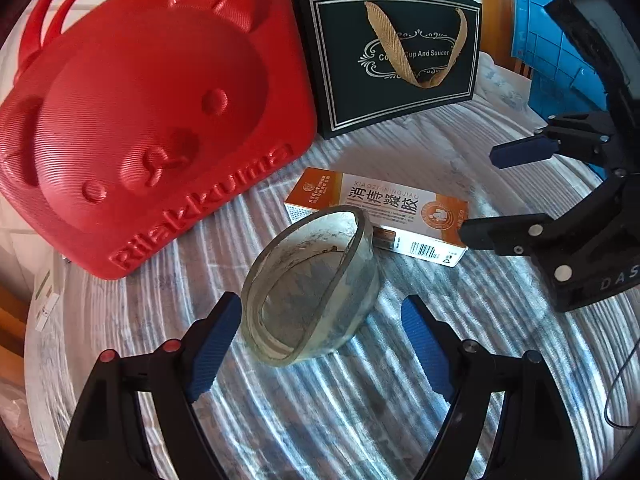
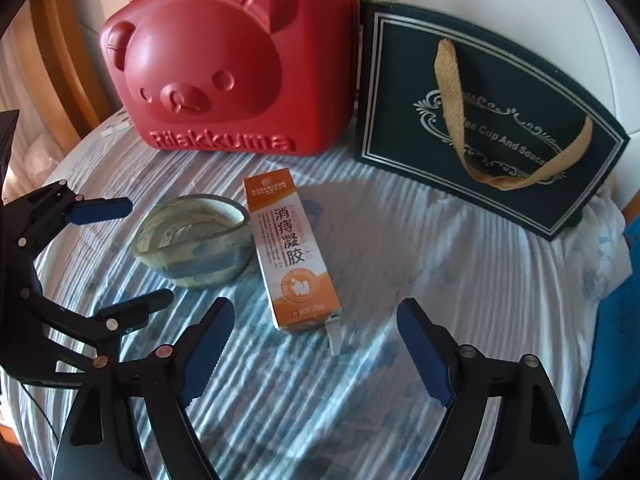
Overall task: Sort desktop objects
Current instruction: 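Grasp the clear tape roll with the left tool while the right tool grasps the orange ointment box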
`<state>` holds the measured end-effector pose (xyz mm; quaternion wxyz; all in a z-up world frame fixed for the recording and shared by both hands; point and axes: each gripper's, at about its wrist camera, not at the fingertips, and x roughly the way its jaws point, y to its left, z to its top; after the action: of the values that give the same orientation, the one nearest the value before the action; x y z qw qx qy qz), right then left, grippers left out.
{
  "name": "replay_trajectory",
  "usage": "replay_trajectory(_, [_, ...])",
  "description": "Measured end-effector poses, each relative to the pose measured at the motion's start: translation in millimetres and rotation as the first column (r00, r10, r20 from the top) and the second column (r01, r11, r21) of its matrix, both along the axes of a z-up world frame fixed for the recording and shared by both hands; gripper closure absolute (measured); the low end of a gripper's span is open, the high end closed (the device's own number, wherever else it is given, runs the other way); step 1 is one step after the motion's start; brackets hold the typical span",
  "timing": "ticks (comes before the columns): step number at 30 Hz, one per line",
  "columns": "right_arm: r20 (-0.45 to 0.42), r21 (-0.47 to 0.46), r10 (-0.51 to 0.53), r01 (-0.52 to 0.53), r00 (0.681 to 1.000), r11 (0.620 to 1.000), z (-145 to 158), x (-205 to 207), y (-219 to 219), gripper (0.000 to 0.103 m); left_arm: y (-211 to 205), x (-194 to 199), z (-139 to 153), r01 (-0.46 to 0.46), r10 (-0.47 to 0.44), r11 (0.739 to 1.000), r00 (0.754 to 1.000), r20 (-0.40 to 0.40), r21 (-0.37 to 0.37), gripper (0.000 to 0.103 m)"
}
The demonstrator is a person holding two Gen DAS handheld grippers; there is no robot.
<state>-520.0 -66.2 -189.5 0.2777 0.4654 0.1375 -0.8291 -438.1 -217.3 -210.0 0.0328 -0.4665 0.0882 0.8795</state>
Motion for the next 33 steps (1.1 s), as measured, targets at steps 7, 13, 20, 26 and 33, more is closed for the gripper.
replay_trajectory(7, [0.053,0.06,0.067,-0.07,0.996,0.996,-36.3,-29.0,-21.2,0.021,-4.2,-7.4,-12.3,0.077,-0.077,0.997,0.997,0.015,-0.024,0.025])
replay_trajectory(13, [0.088,0.074,0.079,-0.085,0.993,0.994,-51.8,-40.8,-32.1,0.032,-10.2,-21.9,-24.3,0.116,-0.121,0.992,0.987,0.108,0.046,0.055])
replay_trajectory(20, [0.085,0.096,0.082,-0.09,0.993,0.991,-54.8,-47.1,-38.6,0.042,7.0,-16.3,-39.3,0.158,-0.159,0.987,0.978,0.136,0.015,0.071])
replay_trajectory(26, [0.086,0.085,0.078,-0.086,0.993,0.993,-53.4,-49.4,-34.0,0.051,8.2,-2.9,-36.9,0.114,-0.116,0.993,0.984,0.137,0.022,0.081])
replay_trajectory(33, [0.06,-0.002,0.037,-0.037,0.998,0.999,-33.1,-27.7,-6.7,0.058,3.4,17.3,-22.0,0.051,-0.057,0.997,0.992,0.112,0.056,0.082])
